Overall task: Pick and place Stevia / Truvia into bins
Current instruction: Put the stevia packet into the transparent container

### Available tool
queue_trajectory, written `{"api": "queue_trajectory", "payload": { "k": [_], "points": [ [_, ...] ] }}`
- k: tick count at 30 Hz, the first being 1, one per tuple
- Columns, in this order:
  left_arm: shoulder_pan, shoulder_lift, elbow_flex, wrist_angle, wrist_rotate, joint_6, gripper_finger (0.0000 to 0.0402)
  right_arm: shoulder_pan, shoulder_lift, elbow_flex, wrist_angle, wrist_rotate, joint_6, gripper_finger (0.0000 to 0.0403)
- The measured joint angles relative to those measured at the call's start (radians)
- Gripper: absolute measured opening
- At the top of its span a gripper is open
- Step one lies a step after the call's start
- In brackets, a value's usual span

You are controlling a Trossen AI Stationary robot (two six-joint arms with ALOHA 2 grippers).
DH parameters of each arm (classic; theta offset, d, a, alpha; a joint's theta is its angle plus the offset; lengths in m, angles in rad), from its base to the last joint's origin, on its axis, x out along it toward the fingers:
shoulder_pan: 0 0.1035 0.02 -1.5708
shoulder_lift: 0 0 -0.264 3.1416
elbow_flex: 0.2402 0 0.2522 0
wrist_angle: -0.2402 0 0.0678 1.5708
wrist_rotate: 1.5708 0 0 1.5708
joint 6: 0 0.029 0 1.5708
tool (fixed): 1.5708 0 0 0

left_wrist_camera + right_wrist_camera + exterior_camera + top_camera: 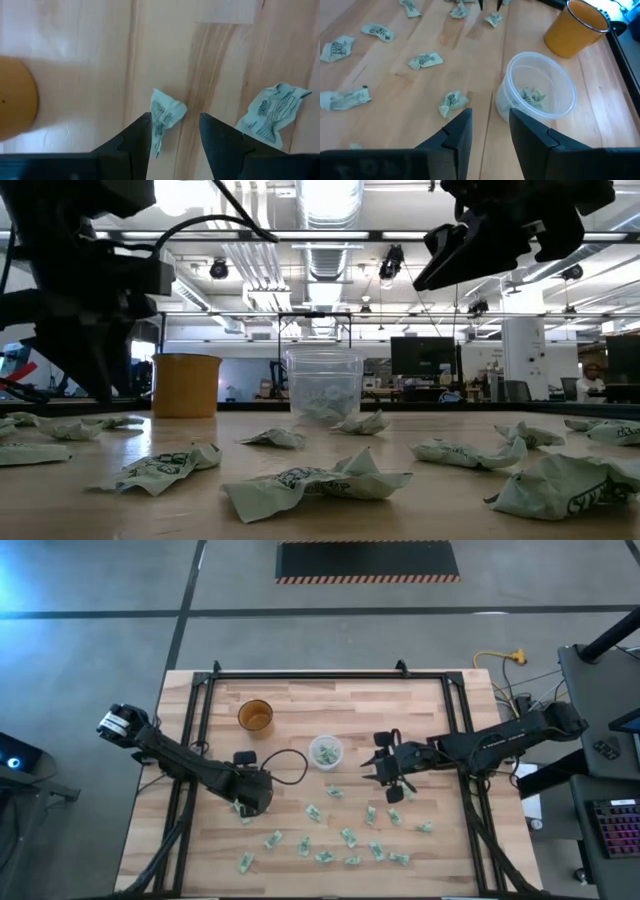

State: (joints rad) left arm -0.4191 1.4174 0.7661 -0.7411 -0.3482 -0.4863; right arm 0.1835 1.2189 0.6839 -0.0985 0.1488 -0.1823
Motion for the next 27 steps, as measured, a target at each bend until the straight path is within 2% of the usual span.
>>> {"api": "queue_trajectory", "payload": {
  "k": [5,12,18,22,27],
  "points": [
    [0.006,0.000,-0.043,0.073,-0.026,0.076,0.0148,0.000,0.002,0.000,0.001,0.000,-0.001,0.0111],
    [0.028,0.000,-0.074,0.087,-0.027,0.081,0.0148,0.000,0.002,0.000,0.001,0.000,-0.001,0.0100],
    [0.060,-0.001,-0.144,0.229,-0.018,0.147,0.0148,0.000,0.002,0.000,0.002,0.000,-0.001,0.0092],
    [0.068,-0.003,-0.151,0.238,-0.009,0.141,0.0148,0.000,0.002,0.000,0.000,0.000,-0.001,0.0087],
    [0.077,-0.005,-0.152,0.238,0.031,0.127,0.0115,0.000,0.002,0.000,0.000,0.001,-0.001,0.0082]
  ]
}}
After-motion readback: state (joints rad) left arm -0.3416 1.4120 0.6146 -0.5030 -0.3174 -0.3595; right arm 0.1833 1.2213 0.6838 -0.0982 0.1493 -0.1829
